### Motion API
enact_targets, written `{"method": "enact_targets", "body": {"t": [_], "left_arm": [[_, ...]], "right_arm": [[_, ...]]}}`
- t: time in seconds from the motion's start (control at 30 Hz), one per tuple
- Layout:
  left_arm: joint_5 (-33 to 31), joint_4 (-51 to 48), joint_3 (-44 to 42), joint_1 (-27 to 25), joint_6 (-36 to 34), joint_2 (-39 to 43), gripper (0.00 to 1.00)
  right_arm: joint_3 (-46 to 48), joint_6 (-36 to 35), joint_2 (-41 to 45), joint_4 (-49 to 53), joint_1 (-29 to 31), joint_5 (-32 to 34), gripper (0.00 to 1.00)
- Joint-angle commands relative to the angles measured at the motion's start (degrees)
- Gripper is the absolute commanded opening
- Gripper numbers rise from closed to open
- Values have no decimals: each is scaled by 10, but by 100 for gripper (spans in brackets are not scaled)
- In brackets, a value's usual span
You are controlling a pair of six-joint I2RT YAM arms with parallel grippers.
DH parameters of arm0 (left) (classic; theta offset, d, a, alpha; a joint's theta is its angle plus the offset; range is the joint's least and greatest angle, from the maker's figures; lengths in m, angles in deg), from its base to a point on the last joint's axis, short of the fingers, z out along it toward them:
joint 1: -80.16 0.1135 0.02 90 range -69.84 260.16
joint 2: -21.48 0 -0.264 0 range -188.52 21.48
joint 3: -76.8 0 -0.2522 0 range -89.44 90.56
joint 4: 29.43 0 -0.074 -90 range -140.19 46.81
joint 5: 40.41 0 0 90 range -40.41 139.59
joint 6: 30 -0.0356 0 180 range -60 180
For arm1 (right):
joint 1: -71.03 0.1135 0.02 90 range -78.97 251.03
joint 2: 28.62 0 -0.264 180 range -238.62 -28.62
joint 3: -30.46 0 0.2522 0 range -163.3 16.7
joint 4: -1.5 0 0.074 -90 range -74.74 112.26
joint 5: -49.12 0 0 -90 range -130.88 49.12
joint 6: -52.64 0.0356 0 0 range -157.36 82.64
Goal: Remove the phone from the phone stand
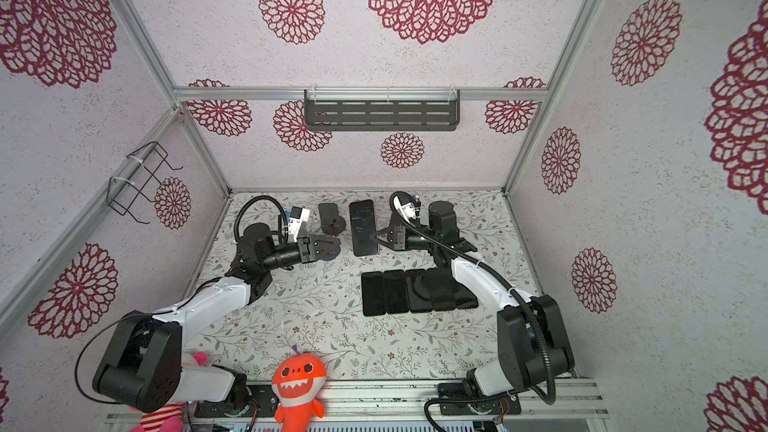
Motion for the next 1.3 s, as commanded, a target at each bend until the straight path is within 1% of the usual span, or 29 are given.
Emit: {"method": "enact_targets", "body": {"t": [0.0,0.1,0.17,0.23,0.3,0.37,0.47,0.5,0.53,0.6,0.63,0.67,0.73,0.77,0.8,0.87,0.9,0.97,1.03,1.1,1.17,1.27], "left_arm": [[17,133,11,-19,55,-18,74],[14,180,14,-29,78,-38,71],[12,203,18,-31,97,-51,63],[14,224,21,-31,112,-60,52],[16,233,25,-31,120,-66,43],[17,234,29,-31,122,-68,27],[14,224,28,-31,120,-62,7],[13,213,27,-30,116,-59,2],[11,203,27,-30,110,-55,0],[6,167,27,-28,98,-41,0],[4,149,28,-26,94,-33,0],[1,116,28,-22,88,-21,0],[-15,-9,38,-11,66,5,0],[-29,-102,49,-7,39,23,0],[-51,-212,64,-7,1,41,0],[-102,-380,94,-14,-61,69,0],[-120,-441,103,-17,-81,80,0],[-149,-493,98,-23,-81,101,0],[-173,-517,83,-31,-70,115,0],[-204,-533,67,-45,-66,118,0],[-236,-538,55,-63,-61,106,0],[-264,-531,50,-91,-49,77,0]], "right_arm": [[-12,39,-6,-91,13,-53,0],[-18,43,-22,-102,23,-57,0],[-19,55,-32,-121,29,-60,0],[-20,67,-39,-137,32,-62,0],[-20,78,-46,-153,33,-64,0],[-19,88,-51,-167,34,-65,0],[-20,87,-52,-166,32,-65,1],[-21,84,-52,-162,30,-64,9],[-22,80,-52,-156,28,-64,17],[-26,62,-51,-123,19,-60,36],[-28,45,-48,-96,11,-54,41],[-32,7,-42,-42,-4,-40,44],[-58,-116,-29,147,-34,24,46],[-76,-182,-25,246,-50,76,46],[-92,-228,-20,315,-64,135,46],[-98,-270,-3,394,-89,238,45],[-95,-283,8,417,-103,279,44],[-76,-289,34,432,-129,324,41],[-61,-288,56,446,-149,385,37],[-44,-281,74,459,-163,462,34],[-23,-270,91,466,-177,530,30],[-4,-254,110,487,-193,607,29]]}}
